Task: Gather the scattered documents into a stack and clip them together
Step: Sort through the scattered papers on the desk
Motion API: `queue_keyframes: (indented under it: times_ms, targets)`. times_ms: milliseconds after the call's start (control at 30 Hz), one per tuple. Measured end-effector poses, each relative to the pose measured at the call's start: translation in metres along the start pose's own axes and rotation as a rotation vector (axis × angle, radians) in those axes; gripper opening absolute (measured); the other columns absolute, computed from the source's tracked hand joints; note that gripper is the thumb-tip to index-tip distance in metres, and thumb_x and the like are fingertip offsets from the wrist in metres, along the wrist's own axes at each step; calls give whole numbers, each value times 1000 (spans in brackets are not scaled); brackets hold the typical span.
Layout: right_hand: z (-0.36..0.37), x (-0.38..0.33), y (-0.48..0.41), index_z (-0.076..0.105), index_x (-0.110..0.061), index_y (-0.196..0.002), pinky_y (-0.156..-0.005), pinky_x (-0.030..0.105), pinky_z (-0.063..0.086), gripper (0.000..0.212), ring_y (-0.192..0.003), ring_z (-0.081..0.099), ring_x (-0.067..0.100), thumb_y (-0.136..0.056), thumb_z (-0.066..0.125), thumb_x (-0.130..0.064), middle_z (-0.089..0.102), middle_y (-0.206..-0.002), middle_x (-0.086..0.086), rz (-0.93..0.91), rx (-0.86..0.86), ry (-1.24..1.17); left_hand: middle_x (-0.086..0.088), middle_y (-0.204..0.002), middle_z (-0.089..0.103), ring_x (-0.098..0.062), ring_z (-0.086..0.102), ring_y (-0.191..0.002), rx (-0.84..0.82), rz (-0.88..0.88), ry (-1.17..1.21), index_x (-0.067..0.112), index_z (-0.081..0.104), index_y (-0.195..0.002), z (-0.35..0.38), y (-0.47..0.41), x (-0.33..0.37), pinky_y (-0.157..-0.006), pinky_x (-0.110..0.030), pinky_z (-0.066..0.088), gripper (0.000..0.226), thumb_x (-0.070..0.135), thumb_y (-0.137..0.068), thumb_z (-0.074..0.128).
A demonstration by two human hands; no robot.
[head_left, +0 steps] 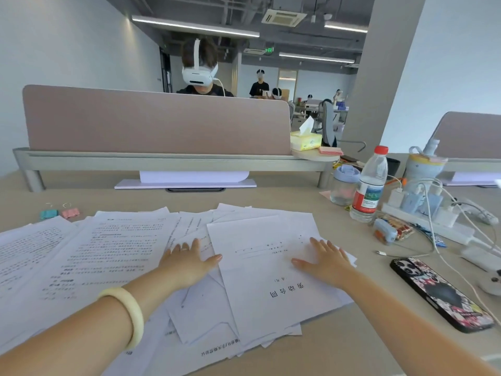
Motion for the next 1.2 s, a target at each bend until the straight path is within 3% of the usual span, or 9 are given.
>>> queue_keyframes:
  times_ms: [100, 300, 567, 700, 833, 933, 967, 1067, 1200]
  targets:
    - [6, -6, 4, 0, -23, -153, -121, 39, -4, 93, -150, -5, 19, -83, 35, -73, -3, -162, 3, -23, -40, 46, -13, -160, 3, -24, 1, -149, -58, -38, -45, 12, -2, -150, 8, 10, 2, -120, -38, 4, 88, 69, -87, 17]
    - [12, -22, 12, 3, -24, -153, -122, 38, -1, 95, -150, -2, 16, -82, 43, -71, 1, -162, -4, -108, -79, 2, -10, -160, 1, -23, -2, -149, -58, 39, 124, 16, -8, -151, 12, 11, 21, -121, -38, 1, 86, 66, -89, 26]
    - [-3, -18, 13, 10, -25, -152, -116, 38, 25, 95, -145, 20, 24, -80, 63, -55, 23, -157, 3, -57, -66, -251, -3, -161, -5, -18, -2, -149, -40, 147, 325, 23, -10, -150, 13, 9, 43, -119, -35, 9, 89, 61, -88, 41]
    - [-15, -12, 1, 14, -23, -151, -112, 42, 27, 99, -141, 21, 31, -75, 67, -58, 33, -149, 9, 45, -34, -159, -10, -159, -11, -26, -9, -148, 27, 74, 101, 17, -10, -150, 15, 6, 25, -120, -39, 3, 101, 69, -81, 41]
    - [-22, -18, -7, 19, -15, -149, -106, 37, 36, 103, -131, 40, 30, -71, 73, -53, 42, -141, 10, 100, -69, -197, -11, -159, -11, -27, -9, -148, -12, 14, 24, 11, -9, -150, 22, 14, 6, -121, -38, 1, 106, 74, -78, 39]
    - [-23, -30, -3, 27, -9, -143, -77, 27, 43, 86, -101, 53, 23, -77, 73, -40, 51, -117, 7, 96, -148, -251, -11, -160, -10, -27, -7, -148, -8, 22, 51, 11, -8, -150, 21, 14, 2, -121, -37, 2, 104, 71, -80, 40]
    - [-24, -32, -1, 30, -7, -141, -75, 27, 44, 81, -102, 55, 23, -78, 72, -37, 53, -118, 7, 92, -144, -233, -11, -160, -9, -26, -7, -148, -3, 29, 58, 11, -9, -150, 20, 14, 2, -121, -36, 3, 104, 70, -80, 41]
    - [-28, -36, 2, 44, -5, -130, -90, 28, 45, 62, -116, 55, 25, -80, 71, -30, 56, -127, 10, 88, -106, -194, -10, -160, -6, -26, -5, -148, 5, 39, 90, 13, -8, -150, 19, 12, 3, -121, -35, 5, 104, 69, -80, 44]
    - [-18, -31, -1, 61, -8, -102, -71, 25, 43, 39, -93, 62, 23, -73, 74, -31, 63, -99, 6, 80, -154, -281, -8, -161, -2, -26, -5, -149, 33, 51, 118, 15, -6, -151, 16, 13, 4, -121, -36, 2, 101, 65, -81, 46]
Point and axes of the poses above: each hand's wrist, its own y-axis away from the middle knuckle, its own z-axis out of the palm, x = y × z, the point moved 9 cm from there along -y, towards the middle knuckle
